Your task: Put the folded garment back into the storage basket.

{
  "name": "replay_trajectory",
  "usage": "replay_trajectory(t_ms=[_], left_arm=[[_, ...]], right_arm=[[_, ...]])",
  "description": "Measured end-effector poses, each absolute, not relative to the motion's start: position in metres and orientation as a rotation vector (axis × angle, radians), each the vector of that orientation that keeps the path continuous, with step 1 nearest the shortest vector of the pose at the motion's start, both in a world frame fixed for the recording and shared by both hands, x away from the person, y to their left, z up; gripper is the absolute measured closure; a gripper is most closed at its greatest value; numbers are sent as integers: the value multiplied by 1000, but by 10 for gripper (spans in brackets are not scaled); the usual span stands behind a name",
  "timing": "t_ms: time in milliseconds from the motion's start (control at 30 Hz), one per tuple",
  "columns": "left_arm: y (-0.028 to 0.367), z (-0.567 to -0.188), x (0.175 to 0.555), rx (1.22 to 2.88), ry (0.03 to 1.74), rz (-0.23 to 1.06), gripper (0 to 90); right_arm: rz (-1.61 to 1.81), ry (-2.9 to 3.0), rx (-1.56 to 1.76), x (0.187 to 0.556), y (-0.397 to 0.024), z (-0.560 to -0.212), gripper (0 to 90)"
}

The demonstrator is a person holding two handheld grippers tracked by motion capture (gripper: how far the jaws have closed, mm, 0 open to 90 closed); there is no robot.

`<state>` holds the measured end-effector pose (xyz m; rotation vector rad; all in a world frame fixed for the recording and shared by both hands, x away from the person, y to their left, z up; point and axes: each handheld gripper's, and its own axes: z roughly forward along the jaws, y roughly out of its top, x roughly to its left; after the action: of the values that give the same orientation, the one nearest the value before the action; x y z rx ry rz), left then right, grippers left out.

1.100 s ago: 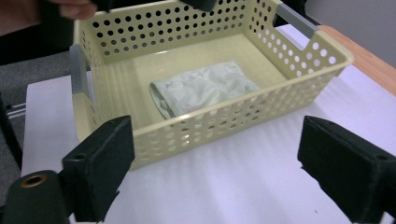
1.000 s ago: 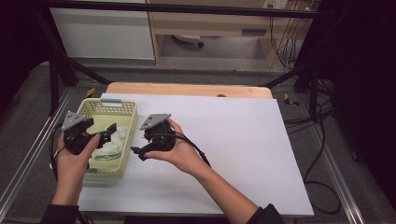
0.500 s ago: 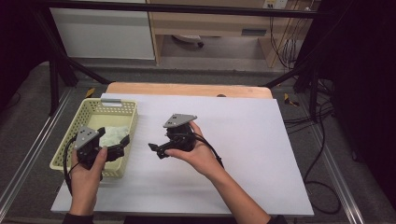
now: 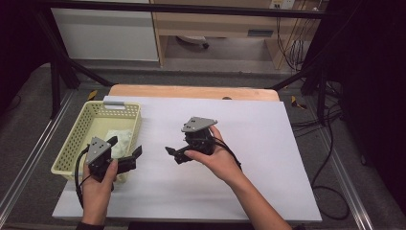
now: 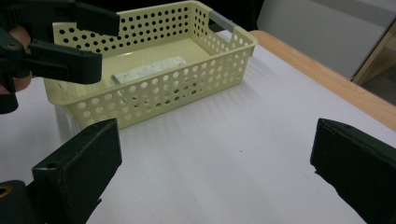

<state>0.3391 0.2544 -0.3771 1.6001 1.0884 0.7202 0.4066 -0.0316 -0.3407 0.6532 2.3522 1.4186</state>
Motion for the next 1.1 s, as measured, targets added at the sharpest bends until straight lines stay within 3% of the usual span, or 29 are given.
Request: replay_trajectory(t_ms=[700, 1100], left_arm=[[256, -395, 330, 1627, 1080, 689, 80], [260, -404, 334, 1633, 1174, 661, 108]], right_arm=[[1389, 2165, 812, 410, -85, -325, 44], [1380, 2103, 859, 412, -117, -317, 33]])
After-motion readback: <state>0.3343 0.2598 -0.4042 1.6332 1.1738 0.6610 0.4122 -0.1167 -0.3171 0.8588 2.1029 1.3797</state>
